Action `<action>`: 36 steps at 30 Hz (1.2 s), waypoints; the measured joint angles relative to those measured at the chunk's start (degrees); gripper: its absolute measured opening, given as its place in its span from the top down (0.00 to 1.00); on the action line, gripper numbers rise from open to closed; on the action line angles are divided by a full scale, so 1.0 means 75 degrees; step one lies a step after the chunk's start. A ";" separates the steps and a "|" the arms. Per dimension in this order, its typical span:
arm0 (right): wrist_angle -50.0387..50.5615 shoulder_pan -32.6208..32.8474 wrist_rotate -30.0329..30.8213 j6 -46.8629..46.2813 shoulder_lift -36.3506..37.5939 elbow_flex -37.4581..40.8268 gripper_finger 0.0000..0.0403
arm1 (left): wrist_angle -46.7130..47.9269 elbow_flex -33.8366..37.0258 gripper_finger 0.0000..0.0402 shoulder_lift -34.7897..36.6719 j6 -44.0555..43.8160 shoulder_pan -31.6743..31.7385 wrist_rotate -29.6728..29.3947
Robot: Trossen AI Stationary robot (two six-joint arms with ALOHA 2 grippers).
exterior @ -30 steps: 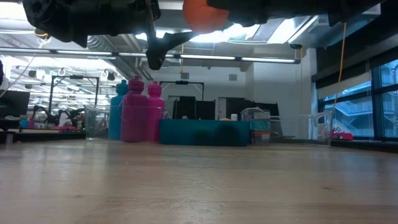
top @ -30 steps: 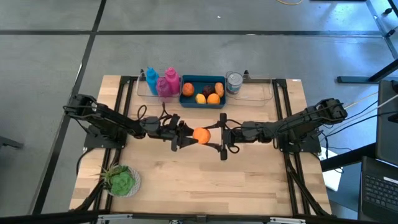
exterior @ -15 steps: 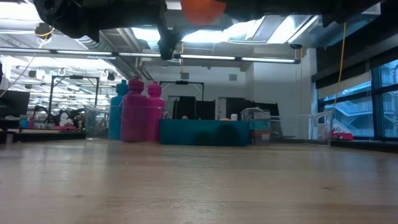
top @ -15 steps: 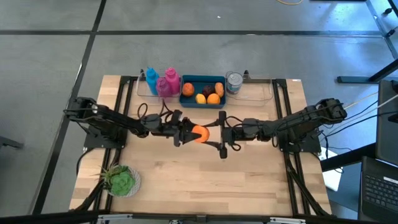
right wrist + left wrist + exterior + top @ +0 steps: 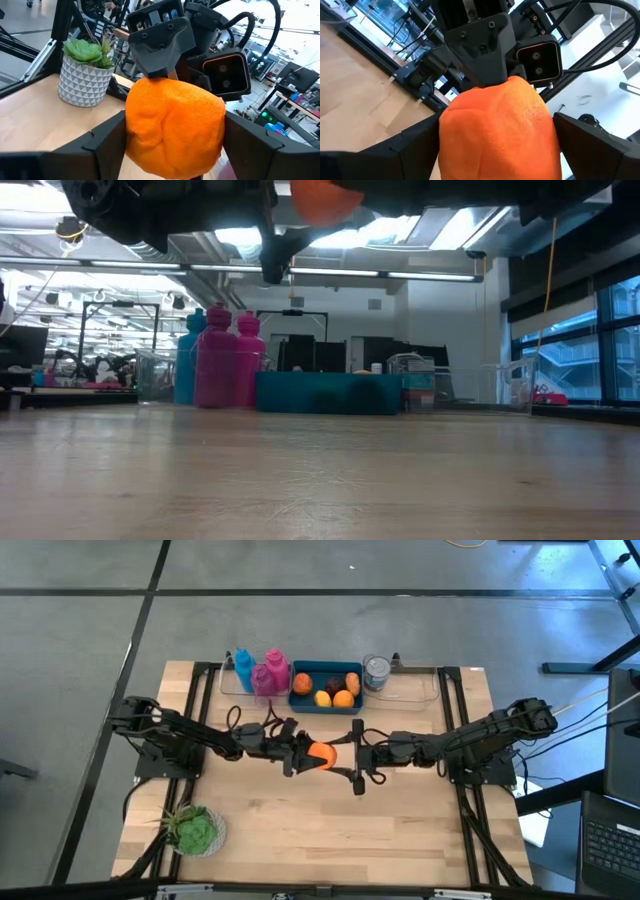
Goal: Pick & Place Food Item
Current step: Put the orange into the blue bin
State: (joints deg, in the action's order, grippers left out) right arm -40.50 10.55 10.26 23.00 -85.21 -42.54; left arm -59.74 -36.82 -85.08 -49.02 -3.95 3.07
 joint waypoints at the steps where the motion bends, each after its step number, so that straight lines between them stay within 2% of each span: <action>1: -0.0003 0.0000 0.0003 0.0000 0.0000 0.0000 0.30 | 0.0006 0.0000 0.11 0.0000 -0.0025 0.0003 0.0031; 5: -0.0011 0.0000 0.0019 0.0000 0.0000 0.0000 0.30 | 0.0060 0.0003 0.12 0.0000 -0.0174 0.0003 0.0073; 14: -0.0008 0.0000 0.0055 0.0032 0.0000 0.0003 0.30 | 0.0141 0.0017 0.25 0.0006 -0.0082 -0.0003 -0.0025; 19: -0.0008 -0.0006 0.0033 0.0055 0.0000 0.0003 0.29 | 0.0153 0.0020 0.28 0.0009 0.0034 -0.0006 -0.0044; 29: 0.0078 -0.0015 -0.0061 -0.0613 0.0006 0.0006 0.16 | 0.0159 0.0023 0.29 0.0009 0.0842 -0.0012 -0.0040; 36: 0.0113 -0.0009 -0.0058 -0.0602 0.0011 0.0006 0.07 | 0.0159 0.0023 0.29 0.0009 0.1437 -0.0012 0.0094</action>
State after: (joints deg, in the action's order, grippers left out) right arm -39.65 10.48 9.82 18.49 -85.13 -42.50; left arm -58.54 -36.64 -85.01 -38.25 -4.03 3.77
